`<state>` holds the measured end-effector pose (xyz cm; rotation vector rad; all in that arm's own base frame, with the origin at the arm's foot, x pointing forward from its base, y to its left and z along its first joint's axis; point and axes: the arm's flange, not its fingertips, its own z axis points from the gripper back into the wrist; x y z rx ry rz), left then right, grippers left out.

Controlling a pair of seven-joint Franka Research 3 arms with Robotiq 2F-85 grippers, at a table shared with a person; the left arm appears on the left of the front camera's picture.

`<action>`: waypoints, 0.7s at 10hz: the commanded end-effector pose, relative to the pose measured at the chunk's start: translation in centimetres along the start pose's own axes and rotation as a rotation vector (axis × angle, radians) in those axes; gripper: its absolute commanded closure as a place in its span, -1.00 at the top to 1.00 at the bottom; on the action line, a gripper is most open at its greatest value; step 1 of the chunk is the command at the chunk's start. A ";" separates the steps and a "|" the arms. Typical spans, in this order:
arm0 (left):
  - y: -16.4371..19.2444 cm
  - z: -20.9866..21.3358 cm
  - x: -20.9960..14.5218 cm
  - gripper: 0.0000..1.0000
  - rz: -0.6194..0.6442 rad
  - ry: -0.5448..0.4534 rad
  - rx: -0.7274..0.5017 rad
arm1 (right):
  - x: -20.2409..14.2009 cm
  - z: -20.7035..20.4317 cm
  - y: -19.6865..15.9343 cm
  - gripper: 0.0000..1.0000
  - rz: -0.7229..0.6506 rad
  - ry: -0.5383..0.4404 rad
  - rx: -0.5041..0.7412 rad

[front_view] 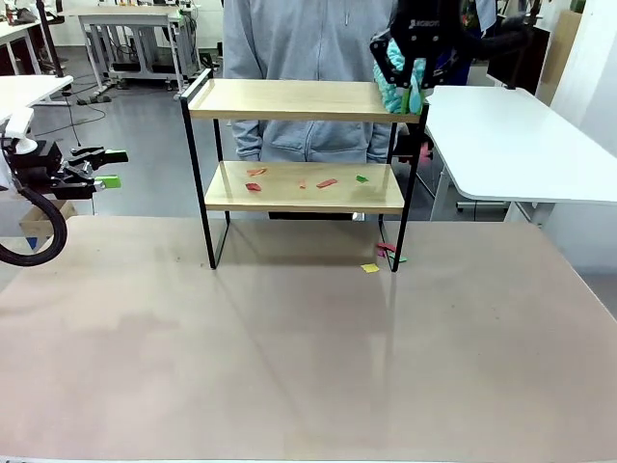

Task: Clean the shelf.
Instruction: Clean the specific section of the Shelf indicated by the human with the Duster.

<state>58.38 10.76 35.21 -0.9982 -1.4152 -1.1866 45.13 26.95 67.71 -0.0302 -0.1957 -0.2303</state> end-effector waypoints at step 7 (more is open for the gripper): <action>-0.2 0.0 0.4 1.00 -0.004 -0.003 0.002 | -0.6 2.3 -0.6 -0.74 0.043 -0.078 0.080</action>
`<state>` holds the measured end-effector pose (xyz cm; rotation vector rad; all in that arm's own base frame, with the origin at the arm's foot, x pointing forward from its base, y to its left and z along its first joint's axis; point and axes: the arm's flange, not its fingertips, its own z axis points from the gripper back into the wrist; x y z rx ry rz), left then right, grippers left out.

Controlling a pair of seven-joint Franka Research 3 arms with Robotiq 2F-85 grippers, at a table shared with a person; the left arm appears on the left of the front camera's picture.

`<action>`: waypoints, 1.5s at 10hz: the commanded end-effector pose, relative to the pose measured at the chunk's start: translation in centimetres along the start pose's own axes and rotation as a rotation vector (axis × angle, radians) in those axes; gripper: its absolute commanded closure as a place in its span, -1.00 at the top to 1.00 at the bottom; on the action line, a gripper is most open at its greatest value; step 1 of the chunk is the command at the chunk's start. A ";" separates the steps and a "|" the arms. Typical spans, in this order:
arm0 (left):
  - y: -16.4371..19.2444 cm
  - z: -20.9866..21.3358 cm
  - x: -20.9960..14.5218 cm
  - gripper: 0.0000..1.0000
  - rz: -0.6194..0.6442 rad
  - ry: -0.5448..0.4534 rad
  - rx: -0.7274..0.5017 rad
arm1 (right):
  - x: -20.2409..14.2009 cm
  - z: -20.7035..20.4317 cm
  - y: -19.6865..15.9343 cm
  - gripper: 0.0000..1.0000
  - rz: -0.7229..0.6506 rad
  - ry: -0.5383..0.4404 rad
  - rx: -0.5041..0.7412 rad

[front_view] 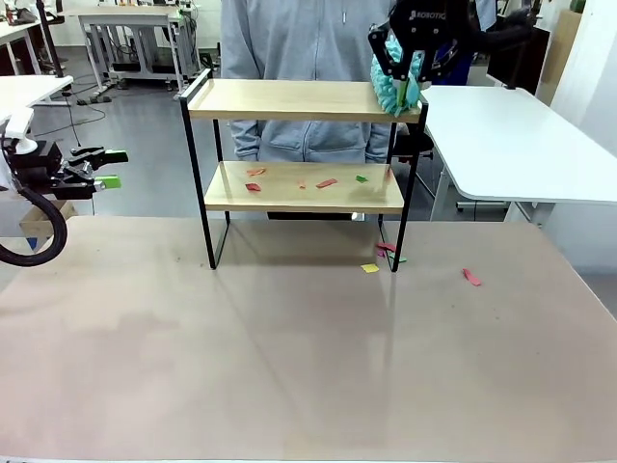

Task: Clean the shelf.
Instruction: Clean the specific section of the Shelf indicated by the human with the Duster.

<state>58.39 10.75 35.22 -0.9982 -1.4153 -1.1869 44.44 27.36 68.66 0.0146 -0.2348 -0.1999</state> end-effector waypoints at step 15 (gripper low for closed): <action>-0.2 0.0 0.4 1.00 -0.004 -0.003 0.002 | -7.1 6.7 -9.7 -0.74 1.000 0.118 0.520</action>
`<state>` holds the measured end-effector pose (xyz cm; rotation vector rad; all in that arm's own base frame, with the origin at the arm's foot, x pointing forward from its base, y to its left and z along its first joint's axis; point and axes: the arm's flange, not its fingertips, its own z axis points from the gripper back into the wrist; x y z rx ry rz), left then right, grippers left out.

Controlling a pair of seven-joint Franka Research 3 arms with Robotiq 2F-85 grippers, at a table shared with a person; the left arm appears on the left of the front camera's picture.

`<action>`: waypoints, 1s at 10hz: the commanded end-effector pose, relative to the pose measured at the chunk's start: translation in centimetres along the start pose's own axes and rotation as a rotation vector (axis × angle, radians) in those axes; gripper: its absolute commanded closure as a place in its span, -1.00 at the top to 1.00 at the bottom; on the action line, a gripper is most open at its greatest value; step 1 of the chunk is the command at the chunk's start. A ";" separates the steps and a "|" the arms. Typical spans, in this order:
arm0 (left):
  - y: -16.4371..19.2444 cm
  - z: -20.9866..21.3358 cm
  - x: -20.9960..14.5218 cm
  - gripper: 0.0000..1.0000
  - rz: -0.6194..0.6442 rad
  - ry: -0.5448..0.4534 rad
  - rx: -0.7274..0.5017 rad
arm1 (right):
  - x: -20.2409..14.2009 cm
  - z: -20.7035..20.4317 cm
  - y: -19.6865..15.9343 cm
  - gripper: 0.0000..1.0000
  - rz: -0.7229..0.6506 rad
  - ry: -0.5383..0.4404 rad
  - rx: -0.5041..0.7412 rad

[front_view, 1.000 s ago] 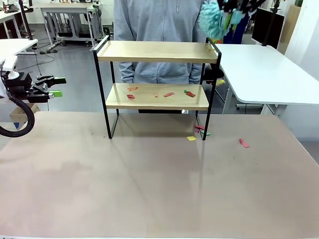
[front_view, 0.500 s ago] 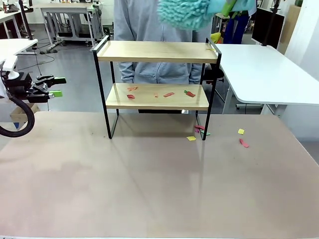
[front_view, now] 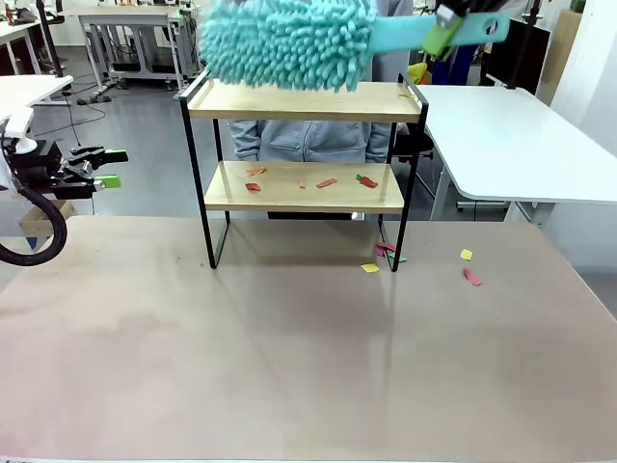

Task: Clean the shelf.
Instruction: Clean the specific section of the Shelf indicated by the human with the Duster.

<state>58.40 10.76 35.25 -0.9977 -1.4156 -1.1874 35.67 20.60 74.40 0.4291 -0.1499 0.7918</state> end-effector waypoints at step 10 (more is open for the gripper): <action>-0.2 0.0 0.4 1.00 -0.003 -0.003 0.002 | -18.8 -13.5 -5.6 -0.74 0.104 0.262 -0.047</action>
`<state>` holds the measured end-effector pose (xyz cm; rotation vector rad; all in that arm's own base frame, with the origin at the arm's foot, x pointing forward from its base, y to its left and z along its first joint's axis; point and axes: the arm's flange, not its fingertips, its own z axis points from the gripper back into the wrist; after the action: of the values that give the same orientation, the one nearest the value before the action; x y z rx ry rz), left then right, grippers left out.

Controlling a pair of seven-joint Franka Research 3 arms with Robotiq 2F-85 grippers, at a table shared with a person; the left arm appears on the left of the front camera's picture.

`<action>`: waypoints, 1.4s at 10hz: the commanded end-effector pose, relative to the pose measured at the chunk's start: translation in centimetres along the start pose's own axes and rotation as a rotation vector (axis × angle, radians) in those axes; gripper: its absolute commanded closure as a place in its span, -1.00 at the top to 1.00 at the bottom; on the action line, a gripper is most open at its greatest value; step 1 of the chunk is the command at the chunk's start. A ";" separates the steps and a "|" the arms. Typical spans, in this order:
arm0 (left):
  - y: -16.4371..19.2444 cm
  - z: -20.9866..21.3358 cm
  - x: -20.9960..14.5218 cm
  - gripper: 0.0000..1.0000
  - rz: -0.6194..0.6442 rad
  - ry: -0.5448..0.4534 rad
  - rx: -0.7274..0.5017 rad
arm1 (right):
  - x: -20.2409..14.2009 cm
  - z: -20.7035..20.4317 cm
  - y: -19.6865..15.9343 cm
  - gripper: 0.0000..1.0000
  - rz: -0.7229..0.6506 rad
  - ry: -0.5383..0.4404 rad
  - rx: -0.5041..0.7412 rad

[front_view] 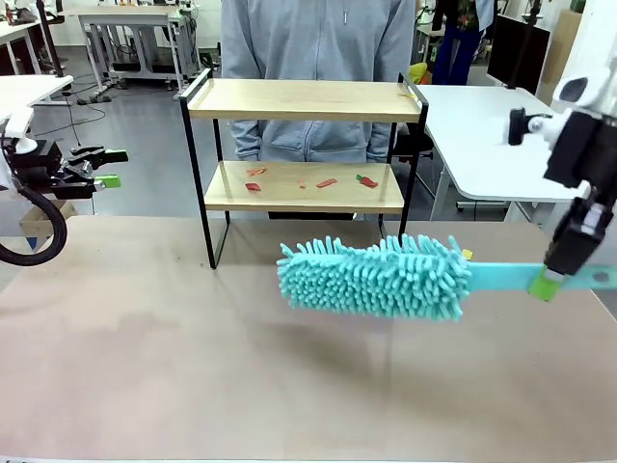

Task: Clean the shelf.
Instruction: Clean the specific section of the Shelf indicated by the human with the Duster.

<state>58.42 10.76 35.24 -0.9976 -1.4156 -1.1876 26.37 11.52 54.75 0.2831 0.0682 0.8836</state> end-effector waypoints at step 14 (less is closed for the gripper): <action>-0.2 0.0 0.4 1.00 -0.003 -0.003 0.002 | -0.9 -0.5 -0.8 -0.74 0.020 0.031 -0.017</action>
<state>58.42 10.76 35.25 -0.9976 -1.4156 -1.1877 26.30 10.44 53.81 0.2440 0.1072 0.9256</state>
